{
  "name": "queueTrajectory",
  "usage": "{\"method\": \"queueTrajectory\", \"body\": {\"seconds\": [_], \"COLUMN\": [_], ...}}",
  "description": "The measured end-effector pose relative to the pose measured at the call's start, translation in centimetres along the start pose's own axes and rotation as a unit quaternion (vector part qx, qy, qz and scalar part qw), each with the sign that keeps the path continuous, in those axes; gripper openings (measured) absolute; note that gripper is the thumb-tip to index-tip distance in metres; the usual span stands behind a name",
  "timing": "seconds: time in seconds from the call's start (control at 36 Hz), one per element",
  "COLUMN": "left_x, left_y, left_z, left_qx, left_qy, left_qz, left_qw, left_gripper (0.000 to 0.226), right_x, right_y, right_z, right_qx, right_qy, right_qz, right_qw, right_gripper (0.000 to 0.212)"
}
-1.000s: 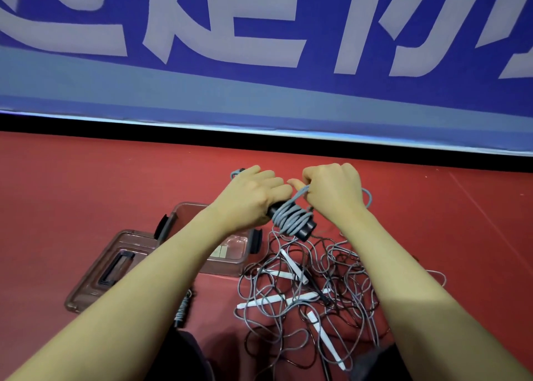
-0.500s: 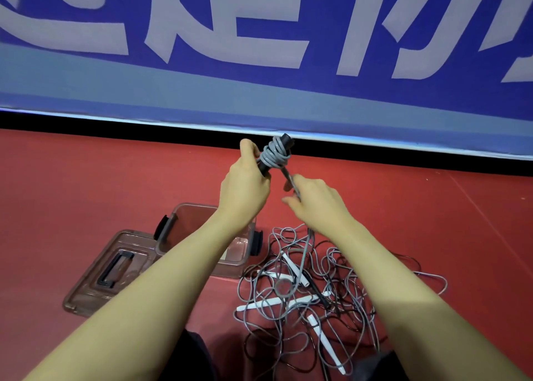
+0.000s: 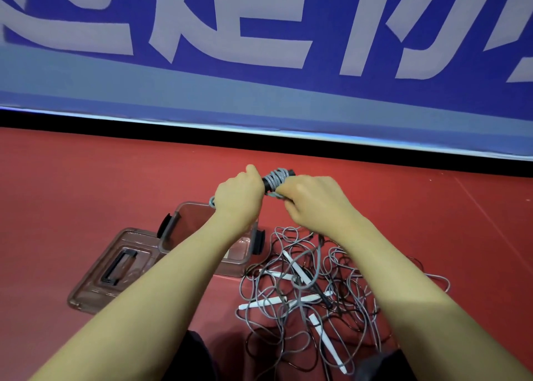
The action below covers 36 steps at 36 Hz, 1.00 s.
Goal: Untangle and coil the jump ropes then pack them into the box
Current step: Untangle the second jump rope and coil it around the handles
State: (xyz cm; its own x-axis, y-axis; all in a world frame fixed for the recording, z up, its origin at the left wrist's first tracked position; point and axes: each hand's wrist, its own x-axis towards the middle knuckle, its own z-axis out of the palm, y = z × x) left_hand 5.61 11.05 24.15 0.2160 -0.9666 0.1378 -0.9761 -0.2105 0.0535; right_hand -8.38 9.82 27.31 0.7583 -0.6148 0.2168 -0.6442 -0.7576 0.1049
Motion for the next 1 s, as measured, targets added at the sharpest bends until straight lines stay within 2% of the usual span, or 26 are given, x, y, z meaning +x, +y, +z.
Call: {"method": "queueTrajectory", "body": {"seconds": [0.03,0.11,0.19,0.22,0.31,0.36,0.5,0.64,0.72,0.81,0.86,0.92,1.0], "left_x": [0.0,0.1,0.1,0.1,0.2,0.6,0.5,0.4,0.3,0.4,0.4,0.5,0.5], "left_y": [0.0,0.2,0.3,0.1,-0.5,-1.1,-1.7,-1.6,-1.5,-1.2,-1.2,-1.4,-1.7], "left_z": [0.0,-0.1,-0.1,0.0,0.2,0.3,0.4,0.2,0.4,0.4,0.3,0.4,0.2], "left_qx": [0.026,0.076,0.097,0.100,0.112,0.108,0.089,0.104,0.118,0.119,0.115,0.105,0.074], "left_qy": [-0.005,-0.010,0.000,0.015,0.127,0.174,0.138,0.163,0.180,0.179,0.180,0.186,0.215], "left_qz": [0.010,0.037,0.073,0.083,0.130,0.168,0.180,0.205,0.238,0.282,0.310,0.337,0.371], "left_qw": [1.000,0.996,0.993,0.991,0.977,0.964,0.970,0.960,0.947,0.935,0.926,0.917,0.900], "left_gripper": [0.019,0.018,0.019,0.018,0.012,0.019,0.039,0.029,0.016,0.014,0.017,0.019,0.020], "right_x": [0.0,-0.3,-0.3,-0.3,-0.2,-0.1,-0.4,-0.5,-0.4,-0.2,-0.1,0.0,0.0], "right_y": [0.1,0.0,-0.4,-0.3,0.0,0.3,0.7,0.7,0.7,1.0,1.2,1.4,2.1], "right_z": [-0.2,0.1,0.3,0.5,0.3,0.3,0.1,0.2,0.6,1.2,1.3,1.5,1.5], "right_qx": [-0.031,-0.002,0.005,-0.005,0.035,0.060,0.138,0.156,0.181,0.293,0.356,0.381,0.374], "right_qy": [0.033,0.104,0.059,0.040,0.024,0.015,0.025,0.086,0.110,0.155,0.167,0.163,0.138], "right_qz": [-0.003,0.033,0.058,0.068,0.095,0.114,0.164,0.226,0.281,0.329,0.344,0.347,0.341], "right_qw": [0.999,0.994,0.997,0.997,0.995,0.992,0.976,0.958,0.936,0.884,0.853,0.841,0.851], "right_gripper": [0.008,0.022,0.036,0.035,0.029,0.029,0.025,0.007,0.002,0.024,0.027,0.028,0.031]}}
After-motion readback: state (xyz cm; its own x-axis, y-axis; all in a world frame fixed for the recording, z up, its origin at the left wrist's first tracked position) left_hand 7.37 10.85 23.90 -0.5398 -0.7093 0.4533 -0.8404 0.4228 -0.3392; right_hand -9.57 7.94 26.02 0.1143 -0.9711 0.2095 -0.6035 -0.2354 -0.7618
